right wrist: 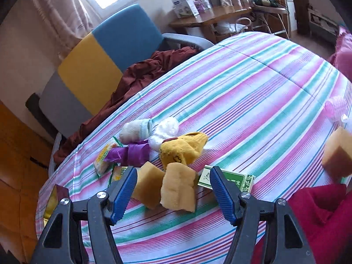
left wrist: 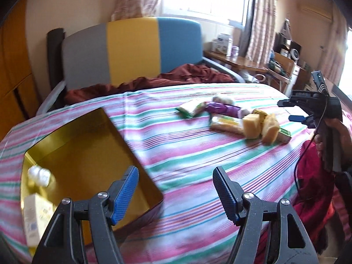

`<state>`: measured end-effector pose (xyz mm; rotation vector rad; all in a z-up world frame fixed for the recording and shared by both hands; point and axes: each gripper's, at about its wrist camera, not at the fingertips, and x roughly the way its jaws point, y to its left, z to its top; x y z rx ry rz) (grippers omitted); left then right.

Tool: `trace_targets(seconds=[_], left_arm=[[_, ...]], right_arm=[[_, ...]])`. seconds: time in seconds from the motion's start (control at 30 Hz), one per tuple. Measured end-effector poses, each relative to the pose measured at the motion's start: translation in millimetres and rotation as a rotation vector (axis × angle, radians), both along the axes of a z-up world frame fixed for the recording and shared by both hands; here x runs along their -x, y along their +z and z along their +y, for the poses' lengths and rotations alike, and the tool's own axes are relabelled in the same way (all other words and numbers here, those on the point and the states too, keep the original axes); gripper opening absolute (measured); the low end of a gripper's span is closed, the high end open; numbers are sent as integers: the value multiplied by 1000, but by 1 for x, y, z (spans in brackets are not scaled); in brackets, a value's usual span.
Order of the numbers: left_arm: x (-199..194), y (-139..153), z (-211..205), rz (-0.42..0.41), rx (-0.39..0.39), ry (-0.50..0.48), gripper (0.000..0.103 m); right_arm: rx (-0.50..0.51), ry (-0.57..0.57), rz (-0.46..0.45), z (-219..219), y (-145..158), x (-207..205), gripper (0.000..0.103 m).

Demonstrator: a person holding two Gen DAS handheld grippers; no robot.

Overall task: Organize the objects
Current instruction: 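Return both tools to the pile and grasp a yellow sponge with the left tool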

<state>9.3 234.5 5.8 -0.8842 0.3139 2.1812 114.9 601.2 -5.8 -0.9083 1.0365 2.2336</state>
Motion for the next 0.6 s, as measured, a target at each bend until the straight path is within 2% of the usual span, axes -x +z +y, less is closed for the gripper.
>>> trace_targets(seconds=[0.07, 0.27, 0.33, 0.5, 0.6], left_arm=[[2, 0, 22, -5, 0, -39, 71], [4, -9, 93, -18, 12, -169, 66], [4, -13, 117, -21, 22, -211, 63], [8, -26, 173, -25, 51, -289, 60], [15, -36, 196, -40, 66, -315, 59]], right_arm=[[19, -11, 51, 4, 2, -4, 70], [-42, 29, 53, -7, 7, 2, 70], [-48, 37, 78, -8, 9, 1, 70], [17, 8, 171, 3, 8, -12, 70], [54, 3, 192, 9, 4, -14, 70]])
